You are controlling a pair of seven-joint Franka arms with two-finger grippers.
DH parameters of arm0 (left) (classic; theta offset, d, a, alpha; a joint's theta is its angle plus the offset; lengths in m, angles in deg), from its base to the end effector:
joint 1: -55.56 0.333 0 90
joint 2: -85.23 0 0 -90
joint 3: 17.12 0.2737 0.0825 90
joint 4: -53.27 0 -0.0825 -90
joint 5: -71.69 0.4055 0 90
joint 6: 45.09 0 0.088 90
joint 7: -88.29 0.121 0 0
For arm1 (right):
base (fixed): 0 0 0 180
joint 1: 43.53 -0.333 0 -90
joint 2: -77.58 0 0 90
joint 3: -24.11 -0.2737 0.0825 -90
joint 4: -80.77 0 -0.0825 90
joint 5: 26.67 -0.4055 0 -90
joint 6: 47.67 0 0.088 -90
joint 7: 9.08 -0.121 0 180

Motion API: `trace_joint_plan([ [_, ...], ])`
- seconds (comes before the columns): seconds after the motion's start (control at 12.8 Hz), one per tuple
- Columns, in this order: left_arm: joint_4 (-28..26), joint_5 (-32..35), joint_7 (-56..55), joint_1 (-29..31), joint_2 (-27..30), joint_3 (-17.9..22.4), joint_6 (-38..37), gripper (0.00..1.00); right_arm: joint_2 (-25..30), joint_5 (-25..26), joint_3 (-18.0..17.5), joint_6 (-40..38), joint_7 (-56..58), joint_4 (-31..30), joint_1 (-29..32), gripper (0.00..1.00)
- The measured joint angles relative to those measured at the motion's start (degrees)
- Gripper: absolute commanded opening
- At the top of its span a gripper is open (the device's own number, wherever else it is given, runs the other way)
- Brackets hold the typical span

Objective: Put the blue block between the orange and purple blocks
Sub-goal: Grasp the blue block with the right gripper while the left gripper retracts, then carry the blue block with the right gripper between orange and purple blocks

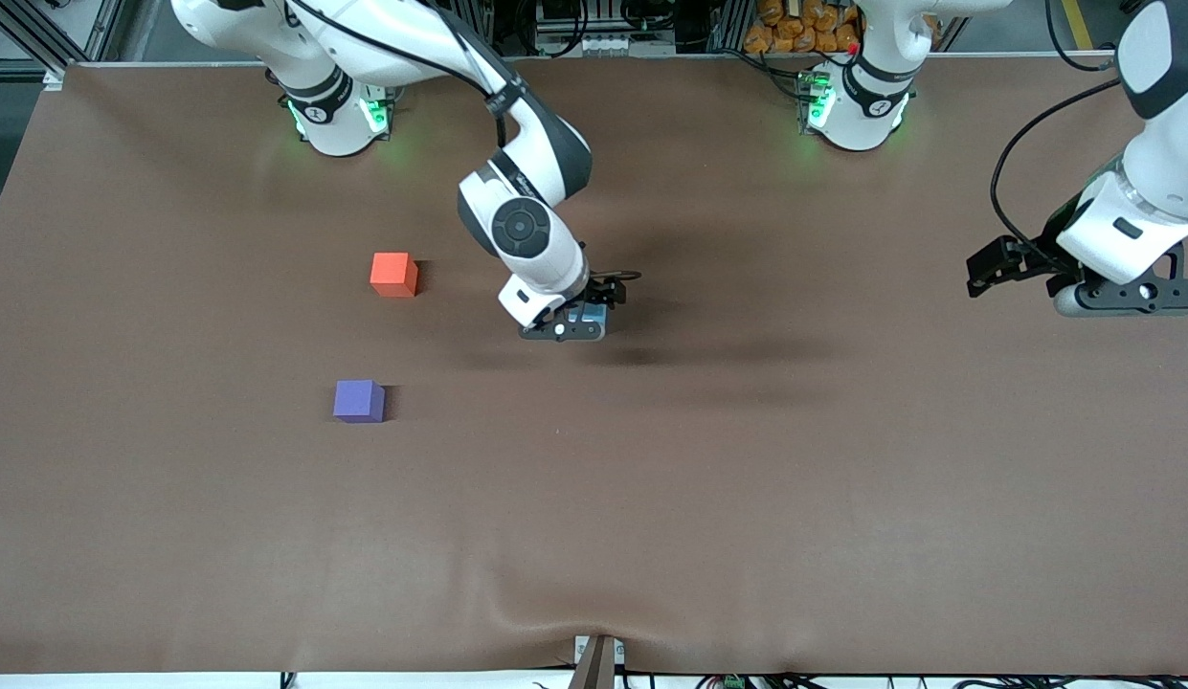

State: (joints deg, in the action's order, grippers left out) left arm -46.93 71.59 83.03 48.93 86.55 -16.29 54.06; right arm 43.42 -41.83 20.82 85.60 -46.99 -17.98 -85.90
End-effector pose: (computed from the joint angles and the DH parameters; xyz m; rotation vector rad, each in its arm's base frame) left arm 0.5751 -0.0586 0.5069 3.1391 -0.0144 0.0070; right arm 0.4605 0.4794 0.1786 -2.9613 0.0833 0.2173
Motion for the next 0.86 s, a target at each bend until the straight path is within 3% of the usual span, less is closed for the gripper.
trace_joint_plan([
  [0.39,6.59,0.00,4.48,0.05,0.04,-1.62,-10.25,1.00,-1.27,0.52,0.31,0.39,-1.42,-0.36,-0.87,1.00],
  [0.63,7.10,0.00,5.05,0.52,0.03,-1.07,-11.03,1.00,-1.84,0.70,0.32,1.81,-2.71,-0.89,-1.07,0.70],
  [0.71,7.55,0.00,5.06,0.56,0.03,-1.00,-11.56,1.00,-2.16,0.73,0.32,2.49,-2.98,-0.90,-1.20,0.44],
  [0.78,8.22,0.00,5.09,0.55,0.04,-1.00,-11.88,1.00,-2.48,0.75,0.32,3.22,-3.07,-0.91,-1.44,0.02],
  [0.86,8.91,0.00,5.17,0.56,0.04,-0.98,-12.58,1.00,-2.61,0.77,0.33,3.60,-3.13,-0.91,-1.67,0.00],
])
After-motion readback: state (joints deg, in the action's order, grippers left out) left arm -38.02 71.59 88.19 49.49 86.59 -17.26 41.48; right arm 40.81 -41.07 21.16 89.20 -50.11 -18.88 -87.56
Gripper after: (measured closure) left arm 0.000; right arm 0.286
